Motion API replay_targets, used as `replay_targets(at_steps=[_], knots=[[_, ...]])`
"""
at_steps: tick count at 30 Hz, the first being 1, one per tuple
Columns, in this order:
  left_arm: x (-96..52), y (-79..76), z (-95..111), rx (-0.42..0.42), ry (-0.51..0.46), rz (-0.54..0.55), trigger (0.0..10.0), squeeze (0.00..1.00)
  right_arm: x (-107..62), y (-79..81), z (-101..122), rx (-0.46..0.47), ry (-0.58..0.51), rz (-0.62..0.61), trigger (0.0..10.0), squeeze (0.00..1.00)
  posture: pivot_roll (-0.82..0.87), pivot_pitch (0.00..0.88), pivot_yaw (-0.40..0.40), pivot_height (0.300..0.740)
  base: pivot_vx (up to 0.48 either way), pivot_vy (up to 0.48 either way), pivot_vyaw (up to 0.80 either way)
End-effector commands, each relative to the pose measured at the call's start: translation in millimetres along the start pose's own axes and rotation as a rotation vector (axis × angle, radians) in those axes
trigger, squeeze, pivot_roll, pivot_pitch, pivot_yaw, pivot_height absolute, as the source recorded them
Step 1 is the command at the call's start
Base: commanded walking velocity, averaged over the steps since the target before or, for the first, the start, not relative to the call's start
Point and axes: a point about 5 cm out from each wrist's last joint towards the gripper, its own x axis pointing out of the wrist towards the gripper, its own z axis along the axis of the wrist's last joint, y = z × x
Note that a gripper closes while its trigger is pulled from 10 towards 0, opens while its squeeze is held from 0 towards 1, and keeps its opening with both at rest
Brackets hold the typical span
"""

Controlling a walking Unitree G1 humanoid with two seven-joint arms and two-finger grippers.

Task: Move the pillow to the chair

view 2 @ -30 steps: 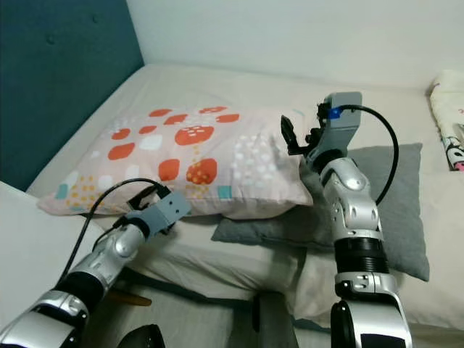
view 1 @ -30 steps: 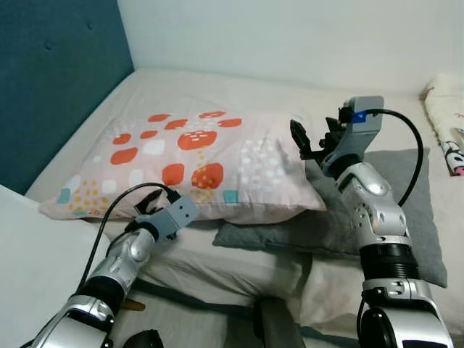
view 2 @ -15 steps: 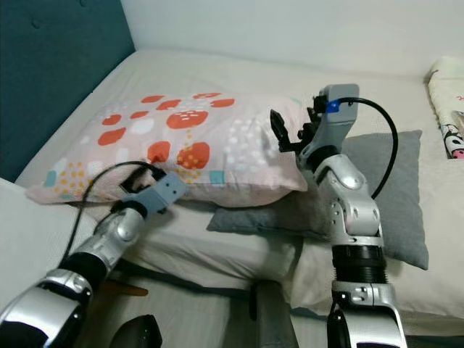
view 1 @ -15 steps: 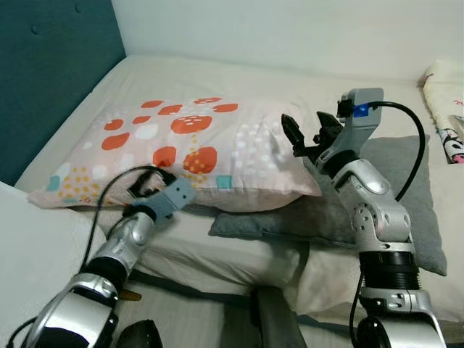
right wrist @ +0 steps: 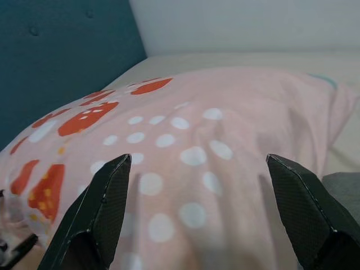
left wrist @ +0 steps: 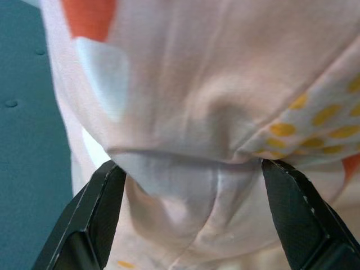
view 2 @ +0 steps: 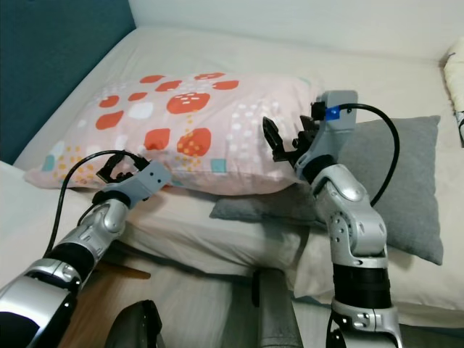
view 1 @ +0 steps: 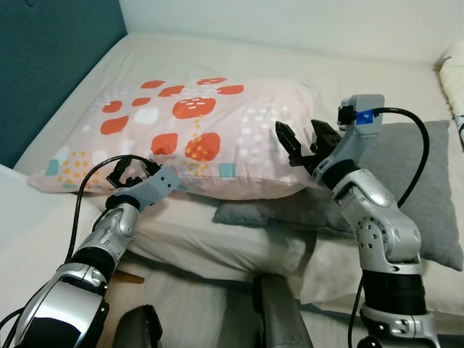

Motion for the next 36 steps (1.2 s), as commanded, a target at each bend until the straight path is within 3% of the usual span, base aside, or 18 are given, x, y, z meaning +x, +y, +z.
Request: replay_targets(at_steps=[1, 7, 19, 20, 31, 36], knots=[[2.1, -4.3, 8.2, 0.022, -0.033, -0.017, 10.0, 0.00, -4.7, 3.9, 5.5, 0.016, -0.009, 0.010, 10.0, 0.00, -0.21, 0.341, -0.003, 0.505, 0.000, 0.000, 0.00], [15.9, 10.9, 25.7, 0.025, -0.070, 0.045, 10.0, 0.00, -8.9, 7.6, 15.6, 0.022, -0.023, 0.015, 10.0, 0.00, -0.23, 0.372, 0.010, 0.505, 0.000, 0.000, 0.00], [25.7, 14.2, 44.7, 0.038, -0.097, 0.054, 10.0, 0.00, -15.8, 13.9, 23.2, 0.041, -0.016, 0.010, 10.0, 0.00, -0.27, 0.426, 0.017, 0.505, 0.000, 0.000, 0.00], [27.2, 16.5, 47.8, 0.052, -0.110, 0.067, 0.0, 0.00, -16.7, 14.2, 23.9, 0.044, -0.015, 0.008, 10.0, 0.00, -0.27, 0.430, 0.018, 0.505, 0.000, 0.000, 0.00], [36.7, 32.5, 63.9, 0.050, -0.146, 0.138, 0.0, 0.00, -15.5, 13.3, 34.0, 0.065, -0.038, -0.002, 10.0, 0.00, -0.29, 0.431, 0.025, 0.505, 0.000, 0.000, 0.00], [37.3, 31.8, 67.4, 0.042, -0.154, 0.140, 0.0, 0.00, -15.5, 13.0, 35.8, 0.068, -0.040, -0.004, 10.0, 0.00, -0.29, 0.424, 0.027, 0.505, 0.000, 0.000, 0.00]])
